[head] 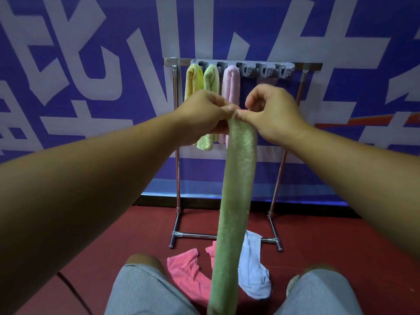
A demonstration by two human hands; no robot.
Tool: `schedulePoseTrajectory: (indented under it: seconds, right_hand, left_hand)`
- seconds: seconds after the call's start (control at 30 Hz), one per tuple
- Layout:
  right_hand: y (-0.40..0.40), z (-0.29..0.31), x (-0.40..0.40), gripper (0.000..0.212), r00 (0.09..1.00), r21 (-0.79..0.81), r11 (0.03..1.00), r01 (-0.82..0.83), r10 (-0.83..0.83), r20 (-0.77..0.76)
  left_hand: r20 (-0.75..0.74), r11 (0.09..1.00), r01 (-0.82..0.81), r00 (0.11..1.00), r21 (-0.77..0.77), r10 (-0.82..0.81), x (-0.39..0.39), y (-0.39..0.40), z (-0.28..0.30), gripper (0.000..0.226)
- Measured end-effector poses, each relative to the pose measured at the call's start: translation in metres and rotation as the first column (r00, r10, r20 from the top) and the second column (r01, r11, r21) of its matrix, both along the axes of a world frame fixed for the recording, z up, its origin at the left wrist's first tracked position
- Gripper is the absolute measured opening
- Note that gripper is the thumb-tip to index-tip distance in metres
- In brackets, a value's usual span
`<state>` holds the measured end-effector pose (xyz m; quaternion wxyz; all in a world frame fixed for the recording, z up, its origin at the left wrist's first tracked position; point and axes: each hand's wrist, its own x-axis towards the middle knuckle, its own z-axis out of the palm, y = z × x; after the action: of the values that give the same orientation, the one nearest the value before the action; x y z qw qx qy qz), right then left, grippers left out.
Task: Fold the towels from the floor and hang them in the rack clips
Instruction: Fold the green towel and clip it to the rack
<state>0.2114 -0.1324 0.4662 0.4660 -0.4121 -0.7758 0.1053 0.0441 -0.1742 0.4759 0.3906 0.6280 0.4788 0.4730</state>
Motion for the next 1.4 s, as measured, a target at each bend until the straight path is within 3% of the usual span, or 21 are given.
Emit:
schedulePoseTrajectory:
  seconds: [0.13, 0.23, 0.3, 0.37, 0.43, 0.5, 0.6, 0.7, 0.73, 0.8, 0.87, 0.97, 1.03, 1.1, 1.17, 1.27, 1.4]
  right_hand:
    - [0.001, 0.003, 0.0, 0.03, 0.999, -0.033, 0.999, -0.008, 0.009, 0.032]
    - [0.003, -0.001, 0.007, 0.032, 0.975, -0.003, 1.0, -0.028, 0.028, 0.22]
    - [0.006, -0.005, 0.015, 0.026, 0.945, 0.022, 0.998, -0.06, 0.05, 0.324]
    - [0.009, -0.006, 0.021, 0.02, 0.898, 0.087, 0.993, -0.077, 0.031, 0.438]
    - [0.011, -0.006, 0.021, 0.022, 0.855, 0.238, 0.968, -0.079, -0.057, 0.515]
    - [0.01, -0.006, 0.018, 0.023, 0.889, 0.308, 0.949, -0.062, -0.088, 0.449]
    - [0.005, -0.013, 0.012, 0.036, 0.967, 0.278, 0.96, 0.01, -0.079, 0.24]
    - [0.007, -0.022, 0.003, 0.067, 0.993, 0.091, 0.99, 0.109, -0.103, -0.065]
    - [0.009, -0.027, -0.001, 0.066, 0.981, -0.058, 0.996, 0.066, -0.075, -0.177]
    - [0.01, -0.037, -0.008, 0.039, 0.908, -0.353, 0.918, -0.183, 0.02, -0.419]
    - [0.01, -0.048, -0.011, 0.018, 0.827, -0.463, 0.823, -0.329, 0.015, -0.561]
    - [0.014, -0.051, -0.017, 0.012, 0.761, -0.453, 0.834, -0.317, -0.061, -0.646]
    - [0.018, -0.045, -0.023, 0.019, 0.721, -0.426, 0.847, -0.318, -0.075, -0.689]
    - [0.019, -0.038, -0.028, 0.022, 0.705, -0.41, 0.853, -0.323, -0.073, -0.706]
    - [0.019, -0.032, -0.029, 0.017, 0.714, -0.411, 0.855, -0.316, -0.072, -0.697]
    - [0.021, -0.02, -0.027, 0.014, 0.687, -0.377, 0.859, -0.346, -0.041, -0.726]
    - [0.037, -0.02, -0.016, 0.013, 0.649, -0.375, 0.893, -0.25, -0.133, -0.749]
  left_hand:
    - [-0.134, 0.994, -0.021, 0.99, 0.108, 0.035, -0.004, -0.001, -0.001, 0.021]
    - [-0.199, 0.985, -0.074, 0.974, 0.157, 0.105, -0.006, -0.001, 0.001, 0.014]
    - [-0.327, 0.973, -0.096, 0.931, 0.211, 0.163, -0.006, -0.001, 0.0, 0.007]
    - [-0.454, 0.955, -0.108, 0.861, 0.276, 0.229, -0.005, 0.0, -0.003, 0.007]
    - [-0.472, 0.933, -0.14, 0.831, 0.332, 0.293, -0.005, 0.005, -0.008, 0.009]
    - [-0.425, 0.915, -0.188, 0.839, 0.357, 0.339, -0.005, 0.009, -0.01, 0.011]
    - [-0.428, 0.909, -0.196, 0.832, 0.368, 0.353, -0.003, 0.014, -0.008, 0.012]
    - [-0.355, 0.896, -0.197, 0.868, 0.398, 0.348, 0.002, 0.017, -0.004, 0.02]
    - [-0.327, 0.894, -0.2, 0.88, 0.401, 0.344, 0.004, 0.018, -0.004, 0.022]
    - [-0.285, 0.886, -0.211, 0.894, 0.413, 0.346, 0.007, 0.02, -0.003, 0.023]
    - [-0.217, 0.878, -0.237, 0.912, 0.416, 0.349, 0.007, 0.021, -0.003, 0.023]
    - [-0.056, 0.909, -0.239, 0.96, 0.34, 0.273, 0.004, 0.02, -0.015, 0.039]
    - [0.094, 0.969, -0.162, 0.985, 0.184, 0.147, 0.004, 0.019, -0.043, 0.061]
    - [0.171, 1.0, -0.027, 0.985, -0.008, 0.028, 0.005, 0.019, -0.091, 0.066]
    - [0.073, 0.984, 0.034, 0.997, -0.177, -0.021, 0.003, 0.018, -0.144, 0.052]
    - [-0.171, 0.956, -0.054, 0.985, -0.29, 0.004, -0.003, 0.015, -0.202, 0.026]
    - [-0.136, 0.933, -0.09, 0.99, -0.348, 0.045, -0.011, 0.016, -0.231, 0.02]
